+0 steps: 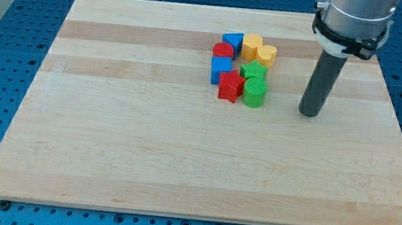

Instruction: Place the yellow heart to the bottom of the hexagon

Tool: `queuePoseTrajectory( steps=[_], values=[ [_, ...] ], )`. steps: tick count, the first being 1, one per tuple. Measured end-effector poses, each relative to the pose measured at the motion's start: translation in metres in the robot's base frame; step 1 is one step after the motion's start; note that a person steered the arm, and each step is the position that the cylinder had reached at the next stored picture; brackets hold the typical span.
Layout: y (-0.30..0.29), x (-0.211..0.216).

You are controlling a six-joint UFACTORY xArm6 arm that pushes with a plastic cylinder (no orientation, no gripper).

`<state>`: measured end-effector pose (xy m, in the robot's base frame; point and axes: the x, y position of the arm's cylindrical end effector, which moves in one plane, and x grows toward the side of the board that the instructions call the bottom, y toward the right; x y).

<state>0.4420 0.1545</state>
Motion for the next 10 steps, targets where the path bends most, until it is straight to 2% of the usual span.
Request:
queuePoseTrajectory(
  steps=[2, 5, 6, 10],
  values=[
    [0.001, 0.000],
    [-0.011, -0.070],
    [-0.042, -0.074],
    [-0.083, -0.131]
  ],
)
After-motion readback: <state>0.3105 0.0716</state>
